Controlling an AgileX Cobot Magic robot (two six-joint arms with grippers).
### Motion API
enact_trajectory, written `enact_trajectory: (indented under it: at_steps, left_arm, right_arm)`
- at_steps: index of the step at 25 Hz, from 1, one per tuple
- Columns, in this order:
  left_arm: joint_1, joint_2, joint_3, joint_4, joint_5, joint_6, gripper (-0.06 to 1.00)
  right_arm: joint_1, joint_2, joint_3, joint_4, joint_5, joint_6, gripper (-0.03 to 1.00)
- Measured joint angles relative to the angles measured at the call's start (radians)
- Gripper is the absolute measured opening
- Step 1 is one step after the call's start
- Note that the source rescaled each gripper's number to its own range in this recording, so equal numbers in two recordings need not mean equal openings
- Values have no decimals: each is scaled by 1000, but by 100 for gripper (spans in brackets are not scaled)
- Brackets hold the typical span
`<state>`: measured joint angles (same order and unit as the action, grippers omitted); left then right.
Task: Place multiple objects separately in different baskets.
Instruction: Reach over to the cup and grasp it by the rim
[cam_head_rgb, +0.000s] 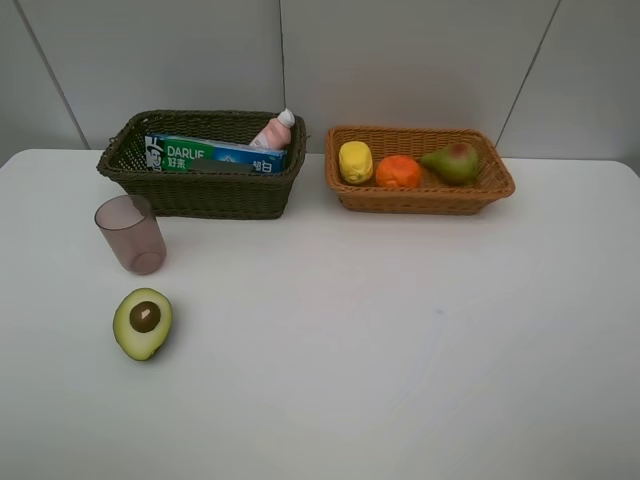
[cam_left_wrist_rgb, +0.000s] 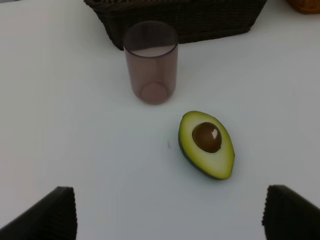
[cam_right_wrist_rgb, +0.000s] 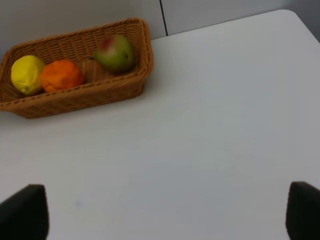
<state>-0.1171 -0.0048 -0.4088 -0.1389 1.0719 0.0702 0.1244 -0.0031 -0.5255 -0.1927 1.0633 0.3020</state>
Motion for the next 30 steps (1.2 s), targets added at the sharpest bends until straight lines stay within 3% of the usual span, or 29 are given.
enact_trajectory:
  at_steps: [30]
  left_arm:
    - [0, 0, 0, 0, 0, 0, 98]
  right_arm:
    - [0, 0, 0, 0, 0, 0, 100]
